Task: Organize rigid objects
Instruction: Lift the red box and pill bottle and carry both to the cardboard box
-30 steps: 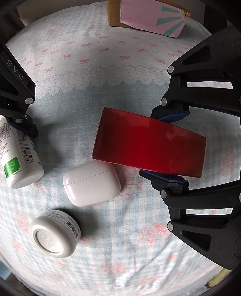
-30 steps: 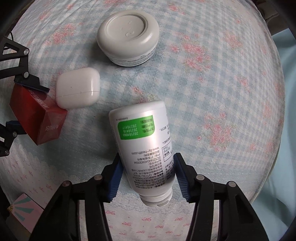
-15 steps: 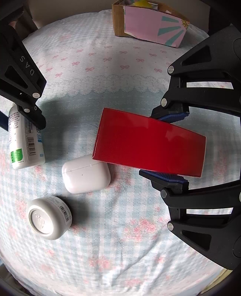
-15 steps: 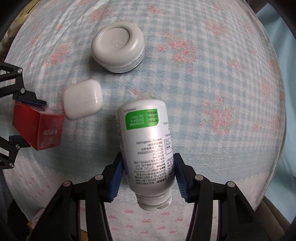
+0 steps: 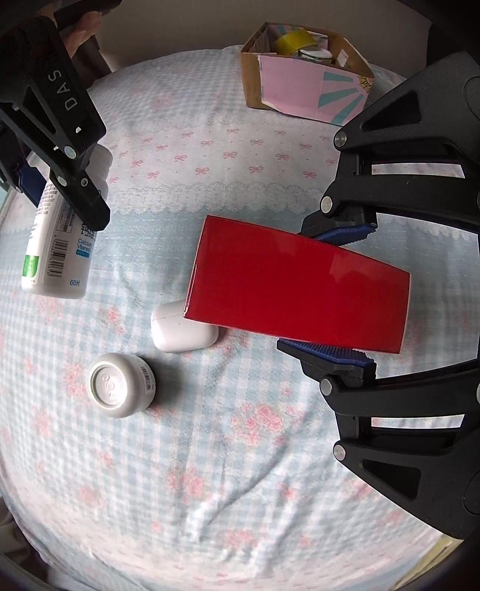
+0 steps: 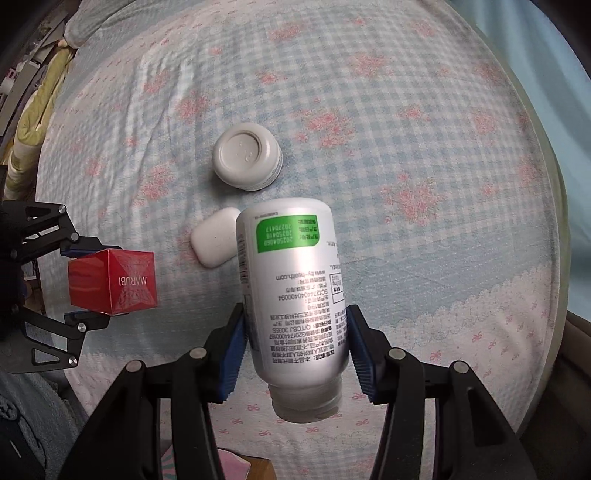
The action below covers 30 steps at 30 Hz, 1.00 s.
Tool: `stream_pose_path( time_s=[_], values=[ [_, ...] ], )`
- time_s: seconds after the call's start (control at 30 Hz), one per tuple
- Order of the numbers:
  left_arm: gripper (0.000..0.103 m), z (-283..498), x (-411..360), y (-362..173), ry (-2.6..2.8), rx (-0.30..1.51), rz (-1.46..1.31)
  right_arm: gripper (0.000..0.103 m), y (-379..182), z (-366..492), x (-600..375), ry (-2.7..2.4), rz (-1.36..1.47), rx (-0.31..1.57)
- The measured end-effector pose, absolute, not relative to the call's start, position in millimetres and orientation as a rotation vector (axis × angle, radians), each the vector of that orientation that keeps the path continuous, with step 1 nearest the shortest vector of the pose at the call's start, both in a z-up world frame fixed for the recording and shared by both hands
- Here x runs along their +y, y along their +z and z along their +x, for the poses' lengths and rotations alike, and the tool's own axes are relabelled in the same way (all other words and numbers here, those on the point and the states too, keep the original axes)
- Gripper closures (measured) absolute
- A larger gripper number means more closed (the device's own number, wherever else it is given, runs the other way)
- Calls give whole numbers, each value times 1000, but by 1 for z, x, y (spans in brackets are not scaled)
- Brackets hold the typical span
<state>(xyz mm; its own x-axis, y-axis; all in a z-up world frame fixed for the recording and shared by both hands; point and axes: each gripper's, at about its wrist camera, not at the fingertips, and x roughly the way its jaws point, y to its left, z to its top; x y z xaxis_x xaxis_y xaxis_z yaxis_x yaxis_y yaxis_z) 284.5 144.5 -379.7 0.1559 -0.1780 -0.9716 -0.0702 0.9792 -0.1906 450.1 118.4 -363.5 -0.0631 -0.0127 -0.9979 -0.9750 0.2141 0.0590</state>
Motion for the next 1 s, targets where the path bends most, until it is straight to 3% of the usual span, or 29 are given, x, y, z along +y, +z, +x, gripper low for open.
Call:
stream_pose_path(
  time_s=[0.57, 1.0],
  values=[
    [62, 245, 85, -223, -146, 1252, -118, 55, -166, 350, -17, 904, -518, 1221],
    [62, 222, -54, -175, -355, 1203, -32, 56, -113, 261, -187, 584, -238, 1143]
  ],
)
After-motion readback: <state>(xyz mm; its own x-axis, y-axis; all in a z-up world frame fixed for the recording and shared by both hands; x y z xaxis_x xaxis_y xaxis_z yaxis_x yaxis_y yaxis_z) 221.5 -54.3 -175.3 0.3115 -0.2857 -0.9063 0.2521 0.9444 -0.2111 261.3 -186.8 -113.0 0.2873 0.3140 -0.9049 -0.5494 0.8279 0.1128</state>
